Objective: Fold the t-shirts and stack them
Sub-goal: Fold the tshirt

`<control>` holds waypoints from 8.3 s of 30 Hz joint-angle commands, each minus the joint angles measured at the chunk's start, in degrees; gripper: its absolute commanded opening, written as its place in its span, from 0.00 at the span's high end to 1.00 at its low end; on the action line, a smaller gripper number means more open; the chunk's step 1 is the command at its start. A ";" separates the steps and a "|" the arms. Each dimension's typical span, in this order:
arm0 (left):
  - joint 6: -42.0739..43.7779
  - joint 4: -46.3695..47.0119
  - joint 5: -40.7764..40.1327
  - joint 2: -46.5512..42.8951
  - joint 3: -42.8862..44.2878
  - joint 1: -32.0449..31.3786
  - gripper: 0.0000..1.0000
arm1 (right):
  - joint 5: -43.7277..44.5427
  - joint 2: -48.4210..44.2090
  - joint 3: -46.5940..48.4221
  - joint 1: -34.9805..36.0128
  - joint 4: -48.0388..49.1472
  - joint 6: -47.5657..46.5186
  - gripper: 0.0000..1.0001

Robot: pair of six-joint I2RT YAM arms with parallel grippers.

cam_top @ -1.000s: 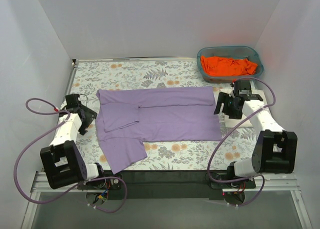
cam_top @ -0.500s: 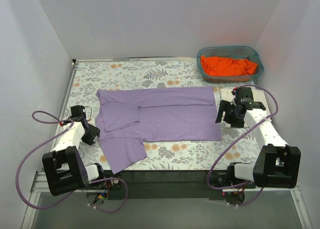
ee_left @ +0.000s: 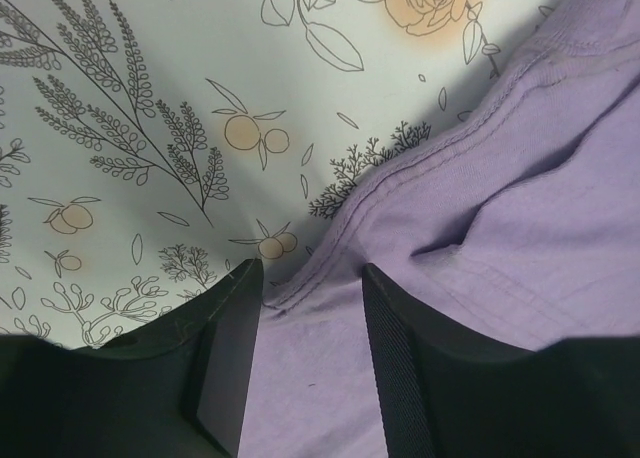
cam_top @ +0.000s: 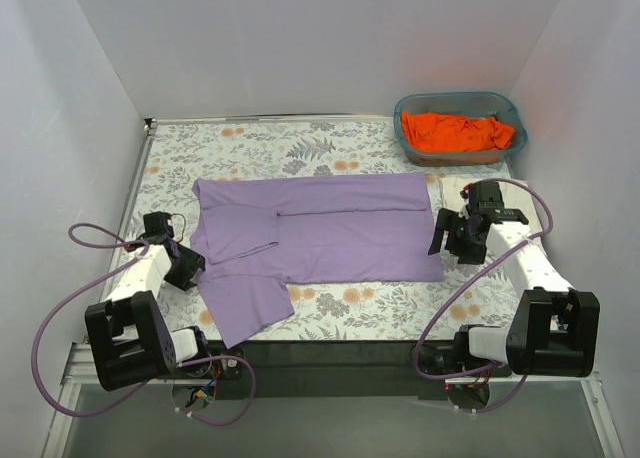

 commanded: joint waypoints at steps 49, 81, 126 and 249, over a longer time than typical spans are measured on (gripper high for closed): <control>1.85 2.07 1.31 2.74 -0.75 -1.10 1.00 | -0.91 2.57 -14.99 -0.01 11.18 12.00 0.52; 1.50 -6.10 2.19 8.88 16.90 -0.92 1.00 | -1.79 12.40 12.24 -0.45 -6.04 3.21 0.99; 0.27 2.51 7.91 29.28 32.48 -0.75 1.00 | -2.58 39.30 37.74 -0.36 -2.62 0.13 0.99; 0.79 12.35 8.43 42.90 54.62 -16.39 1.00 | -5.13 27.53 22.28 10.97 13.38 -2.24 0.54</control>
